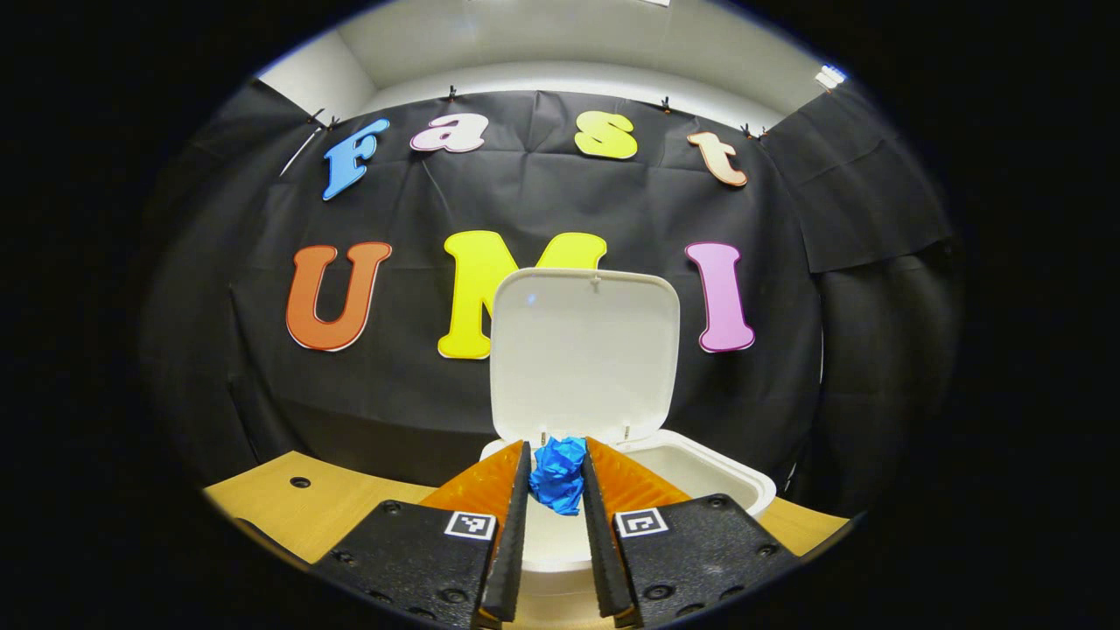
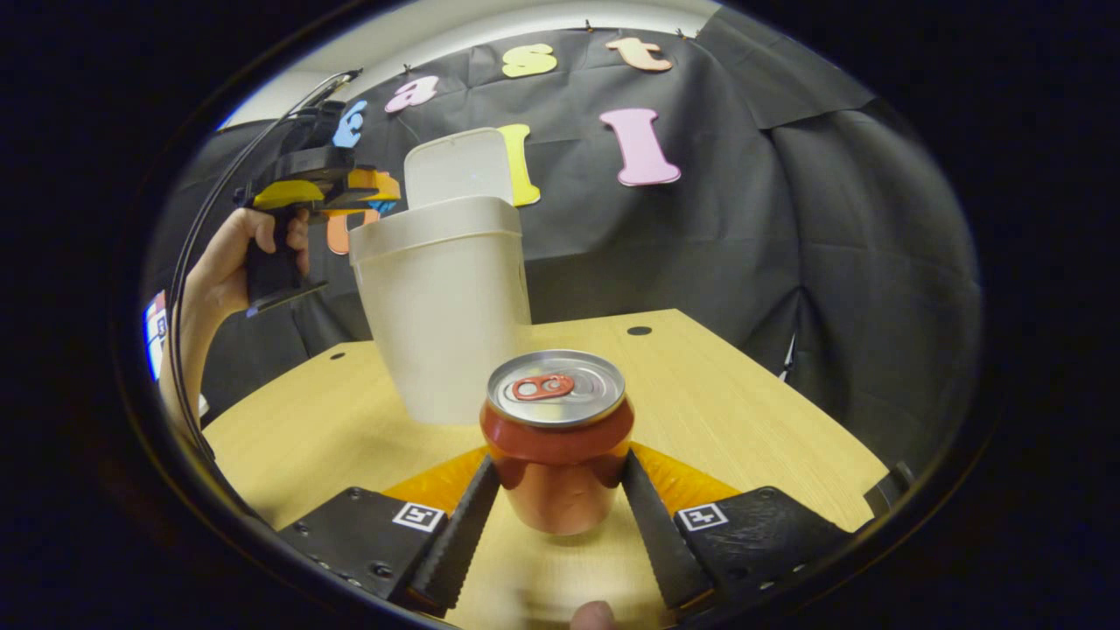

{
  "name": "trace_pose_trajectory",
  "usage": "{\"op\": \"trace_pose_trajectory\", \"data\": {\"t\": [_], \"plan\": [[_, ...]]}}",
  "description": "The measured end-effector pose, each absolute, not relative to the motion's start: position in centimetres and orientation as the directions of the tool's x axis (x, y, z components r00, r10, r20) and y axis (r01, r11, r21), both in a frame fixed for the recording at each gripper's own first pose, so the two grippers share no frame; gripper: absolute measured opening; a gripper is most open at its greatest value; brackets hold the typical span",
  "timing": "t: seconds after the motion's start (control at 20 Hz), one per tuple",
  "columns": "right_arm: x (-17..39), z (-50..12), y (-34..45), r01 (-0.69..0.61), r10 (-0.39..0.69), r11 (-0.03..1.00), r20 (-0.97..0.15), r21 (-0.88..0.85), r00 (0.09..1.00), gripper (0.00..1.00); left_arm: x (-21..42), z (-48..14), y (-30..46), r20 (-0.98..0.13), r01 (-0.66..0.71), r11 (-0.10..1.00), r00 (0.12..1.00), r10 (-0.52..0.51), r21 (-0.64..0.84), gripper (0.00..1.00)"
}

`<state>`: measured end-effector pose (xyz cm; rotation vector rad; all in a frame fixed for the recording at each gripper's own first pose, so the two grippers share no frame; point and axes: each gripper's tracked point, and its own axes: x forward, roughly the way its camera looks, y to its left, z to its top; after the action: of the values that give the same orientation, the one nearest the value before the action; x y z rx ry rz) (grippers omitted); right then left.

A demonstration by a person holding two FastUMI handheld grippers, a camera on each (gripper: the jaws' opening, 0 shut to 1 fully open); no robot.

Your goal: Press the lid of the desktop garbage bin to open it, pick up the crumpled paper on the desktop and throw it into the bin, then pick up the pop can on the desktop and drop it into the bin, and finally close the garbage bin lid.

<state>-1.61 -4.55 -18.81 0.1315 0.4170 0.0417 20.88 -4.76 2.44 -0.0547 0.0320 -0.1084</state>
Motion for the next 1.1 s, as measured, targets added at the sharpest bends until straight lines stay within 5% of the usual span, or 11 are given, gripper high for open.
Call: {"op": "trace_pose_trajectory", "data": {"t": [0.15,0.2,0.25,0.3,0.35,1.1], "plan": [[-1.8,-18.8,-4.7,-0.010,0.063,0.991,-0.401,0.133,0.914,0.82,20.7,2.1,-4.4,-0.045,0.101,0.993,0.994,-0.104,-0.058,0.41],[-1.7,-18.6,-4.7,-0.008,0.062,0.991,-0.400,0.136,0.915,0.81,20.6,2.2,-4.5,-0.039,0.107,0.992,0.993,-0.109,-0.067,0.62],[-1.7,-18.4,-4.7,-0.007,0.061,0.990,-0.397,0.138,0.916,0.81,20.5,2.5,-4.5,-0.030,0.107,0.992,0.993,-0.110,-0.071,0.67],[-1.7,-18.2,-4.7,-0.007,0.061,0.991,-0.395,0.137,0.917,0.81,20.5,2.7,-4.3,-0.025,0.105,0.992,0.994,-0.107,-0.069,0.97],[-1.8,-18.2,-4.5,-0.008,0.060,0.991,-0.391,0.133,0.919,0.81,20.3,2.9,-4.0,-0.022,0.099,0.993,0.995,-0.100,-0.065,0.91],[-1.7,-15.0,-1.9,-0.059,0.084,0.995,-0.338,0.085,0.937,0.81,12.2,2.8,2.2,-0.019,0.042,0.998,0.999,-0.043,-0.048,0.96]]}}
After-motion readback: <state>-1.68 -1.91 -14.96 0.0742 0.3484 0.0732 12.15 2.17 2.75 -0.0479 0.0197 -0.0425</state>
